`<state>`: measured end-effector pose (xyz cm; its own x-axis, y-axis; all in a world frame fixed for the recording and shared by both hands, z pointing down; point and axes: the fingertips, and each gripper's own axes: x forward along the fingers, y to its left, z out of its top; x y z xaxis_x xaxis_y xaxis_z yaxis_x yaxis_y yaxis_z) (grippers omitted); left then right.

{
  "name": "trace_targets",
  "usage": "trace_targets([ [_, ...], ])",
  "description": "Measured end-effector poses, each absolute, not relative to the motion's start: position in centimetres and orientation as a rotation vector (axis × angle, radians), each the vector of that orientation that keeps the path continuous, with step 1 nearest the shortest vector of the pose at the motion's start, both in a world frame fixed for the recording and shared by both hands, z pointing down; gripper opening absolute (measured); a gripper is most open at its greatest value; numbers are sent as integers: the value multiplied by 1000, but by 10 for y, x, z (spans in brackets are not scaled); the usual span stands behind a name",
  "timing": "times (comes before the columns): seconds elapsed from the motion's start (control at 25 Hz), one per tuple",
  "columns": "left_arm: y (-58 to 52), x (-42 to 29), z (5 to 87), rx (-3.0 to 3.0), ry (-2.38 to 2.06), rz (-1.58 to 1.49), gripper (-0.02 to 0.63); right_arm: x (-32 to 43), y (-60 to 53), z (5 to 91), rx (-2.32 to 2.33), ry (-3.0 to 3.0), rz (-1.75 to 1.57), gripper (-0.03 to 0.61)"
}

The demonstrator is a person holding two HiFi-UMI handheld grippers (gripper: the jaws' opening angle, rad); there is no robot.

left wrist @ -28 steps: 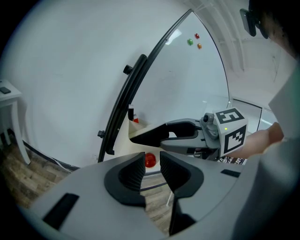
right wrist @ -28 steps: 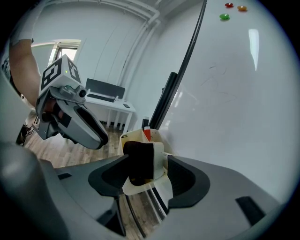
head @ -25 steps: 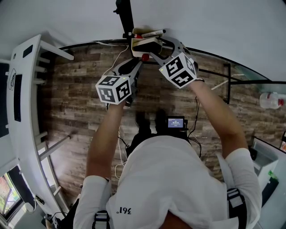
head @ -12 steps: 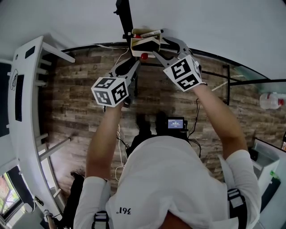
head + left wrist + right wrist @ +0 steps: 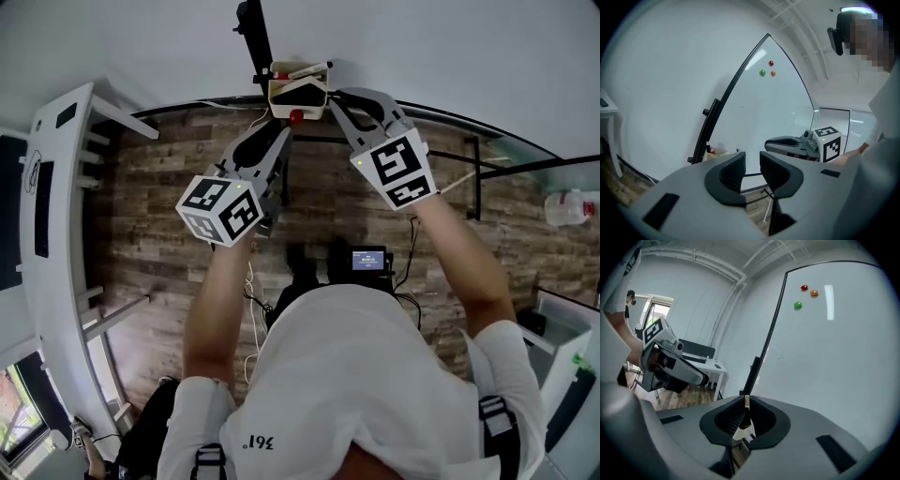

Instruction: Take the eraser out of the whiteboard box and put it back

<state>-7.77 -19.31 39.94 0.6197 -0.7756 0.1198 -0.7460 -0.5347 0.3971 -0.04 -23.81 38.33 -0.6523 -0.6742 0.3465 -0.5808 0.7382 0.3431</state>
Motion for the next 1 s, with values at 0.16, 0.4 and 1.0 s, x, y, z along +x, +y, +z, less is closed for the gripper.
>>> trace_targets([
  [0.16, -178, -76, 381, 2457, -1209, -136, 103, 5, -222, 361, 985, -2517, -286, 44],
  [0.4, -152, -76, 363, 2479, -1205, -182, 101, 23, -199, 336, 1046, -2576, -232, 43],
  [1.0, -101, -83, 369, 2384, -1218, -236, 101, 65, -147, 339, 1155, -2632, -33, 40],
])
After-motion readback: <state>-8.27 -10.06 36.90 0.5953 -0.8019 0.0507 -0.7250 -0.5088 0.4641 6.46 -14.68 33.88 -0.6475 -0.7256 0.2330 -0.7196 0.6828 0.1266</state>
